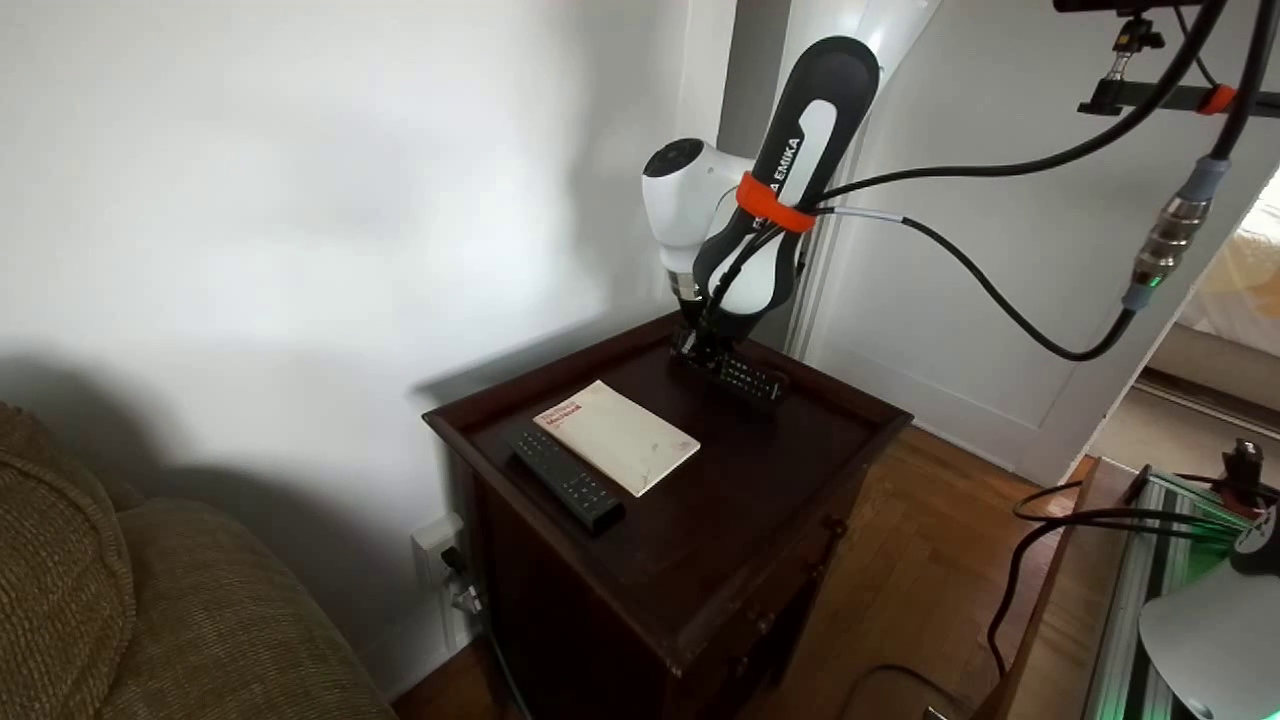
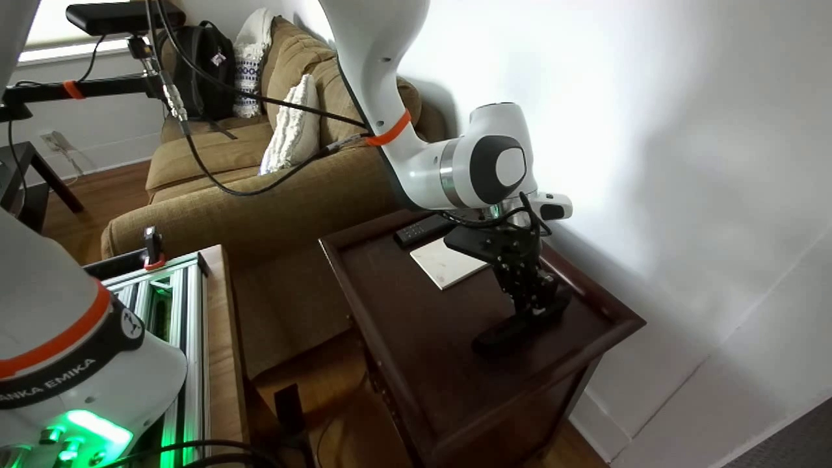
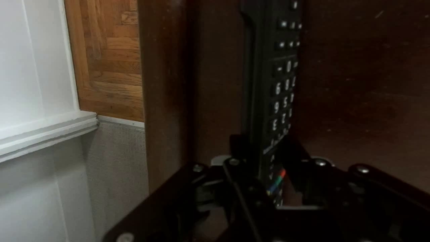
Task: Flip the black remote control over on the table
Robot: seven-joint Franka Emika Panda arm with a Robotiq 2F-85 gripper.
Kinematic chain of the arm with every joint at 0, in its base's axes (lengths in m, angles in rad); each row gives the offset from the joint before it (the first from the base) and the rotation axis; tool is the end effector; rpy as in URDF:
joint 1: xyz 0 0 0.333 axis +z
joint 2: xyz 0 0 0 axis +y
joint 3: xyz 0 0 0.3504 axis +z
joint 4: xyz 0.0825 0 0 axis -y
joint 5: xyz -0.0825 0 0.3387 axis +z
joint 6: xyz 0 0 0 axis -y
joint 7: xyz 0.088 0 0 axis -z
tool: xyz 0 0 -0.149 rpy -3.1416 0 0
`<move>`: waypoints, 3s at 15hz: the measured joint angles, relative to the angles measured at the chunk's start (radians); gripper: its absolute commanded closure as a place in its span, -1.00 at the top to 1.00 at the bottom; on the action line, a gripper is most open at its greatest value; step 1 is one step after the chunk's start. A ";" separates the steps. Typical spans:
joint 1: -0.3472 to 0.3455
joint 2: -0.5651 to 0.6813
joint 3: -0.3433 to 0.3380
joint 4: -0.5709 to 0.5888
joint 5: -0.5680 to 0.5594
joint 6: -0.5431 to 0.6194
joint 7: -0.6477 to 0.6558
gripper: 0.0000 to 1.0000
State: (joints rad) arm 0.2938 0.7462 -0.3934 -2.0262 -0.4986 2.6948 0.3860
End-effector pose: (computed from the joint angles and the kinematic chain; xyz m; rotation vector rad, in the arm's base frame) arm 0.5810 -0.0510 0.1205 2.6686 0.0918 -0.0090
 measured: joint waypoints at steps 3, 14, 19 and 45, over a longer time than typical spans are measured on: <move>0.007 0.006 0.000 0.002 0.000 -0.002 0.000 -0.81; 0.201 0.106 -0.076 0.100 -0.066 -0.180 0.224 0.19; 0.209 0.132 -0.066 0.130 -0.127 -0.190 0.294 0.91; -0.142 -0.106 0.094 -0.114 -0.381 0.329 0.305 1.00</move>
State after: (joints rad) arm 0.1521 0.6398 -0.2999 -2.1405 -0.8796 3.0236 0.6905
